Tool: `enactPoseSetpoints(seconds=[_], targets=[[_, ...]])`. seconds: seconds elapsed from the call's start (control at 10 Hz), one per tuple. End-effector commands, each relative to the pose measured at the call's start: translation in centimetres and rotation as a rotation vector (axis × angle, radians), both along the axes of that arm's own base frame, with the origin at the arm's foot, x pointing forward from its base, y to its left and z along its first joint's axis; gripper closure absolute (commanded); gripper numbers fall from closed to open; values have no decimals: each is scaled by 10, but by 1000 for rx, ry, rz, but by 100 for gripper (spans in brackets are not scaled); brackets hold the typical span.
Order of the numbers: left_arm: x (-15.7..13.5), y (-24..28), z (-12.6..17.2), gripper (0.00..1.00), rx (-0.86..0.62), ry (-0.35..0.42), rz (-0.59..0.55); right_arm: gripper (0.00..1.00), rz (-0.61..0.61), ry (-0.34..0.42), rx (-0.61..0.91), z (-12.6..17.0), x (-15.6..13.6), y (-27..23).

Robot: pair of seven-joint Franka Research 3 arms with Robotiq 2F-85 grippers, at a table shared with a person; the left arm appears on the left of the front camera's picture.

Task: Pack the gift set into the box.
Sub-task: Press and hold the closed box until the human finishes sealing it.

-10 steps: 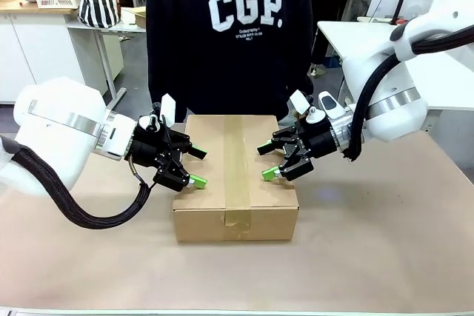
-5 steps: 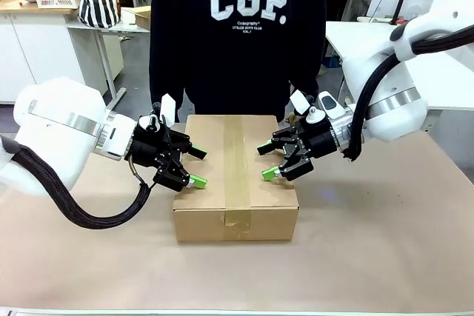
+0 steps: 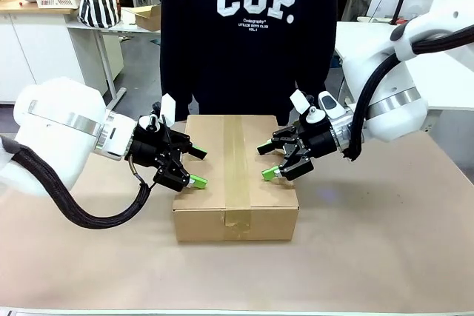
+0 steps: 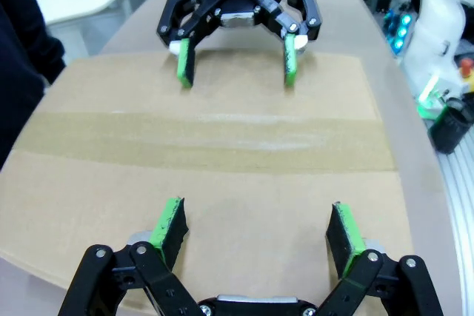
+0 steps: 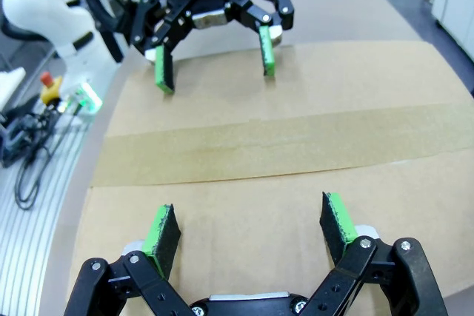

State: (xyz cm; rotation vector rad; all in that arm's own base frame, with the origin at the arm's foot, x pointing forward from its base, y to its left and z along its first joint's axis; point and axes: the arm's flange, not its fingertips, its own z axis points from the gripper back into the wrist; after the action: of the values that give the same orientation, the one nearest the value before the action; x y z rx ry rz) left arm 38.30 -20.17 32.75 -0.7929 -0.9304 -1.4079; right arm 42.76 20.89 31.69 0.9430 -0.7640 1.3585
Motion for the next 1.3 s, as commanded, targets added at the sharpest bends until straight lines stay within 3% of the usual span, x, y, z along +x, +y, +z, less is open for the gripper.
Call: enactPoseSetpoints(seconds=[0.0,0.1,0.2,0.3,0.5,0.6,0.7,0.8,0.9,1.1,1.2], targets=[[6,11,24,0,-136,204,-57,0,40,231,24,11,19,0],[1,16,52,0,-221,275,-94,0,68,440,46,31,23,-5],[-4,21,75,0,-302,357,-106,0,-5,619,65,52,24,-18],[-8,28,90,0,-362,485,-101,0,0,762,123,69,21,-30],[-14,51,90,0,-522,869,-40,0,-85,1048,206,84,11,-57],[-19,65,85,0,-615,998,21,0,-168,1138,241,83,2,-68],[-33,87,76,0,-674,1108,117,0,-306,1212,281,77,-19,-87],[-44,101,72,0,-712,1166,132,0,-364,1227,346,73,-30,-102],[-64,126,62,0,-770,1278,180,0,-442,1252,431,64,-41,-136],[-95,168,47,0,-856,1405,189,0,-532,1292,609,42,-49,-195],[-103,179,35,0,-811,1506,173,0,-540,1269,705,33,-52,-218]])
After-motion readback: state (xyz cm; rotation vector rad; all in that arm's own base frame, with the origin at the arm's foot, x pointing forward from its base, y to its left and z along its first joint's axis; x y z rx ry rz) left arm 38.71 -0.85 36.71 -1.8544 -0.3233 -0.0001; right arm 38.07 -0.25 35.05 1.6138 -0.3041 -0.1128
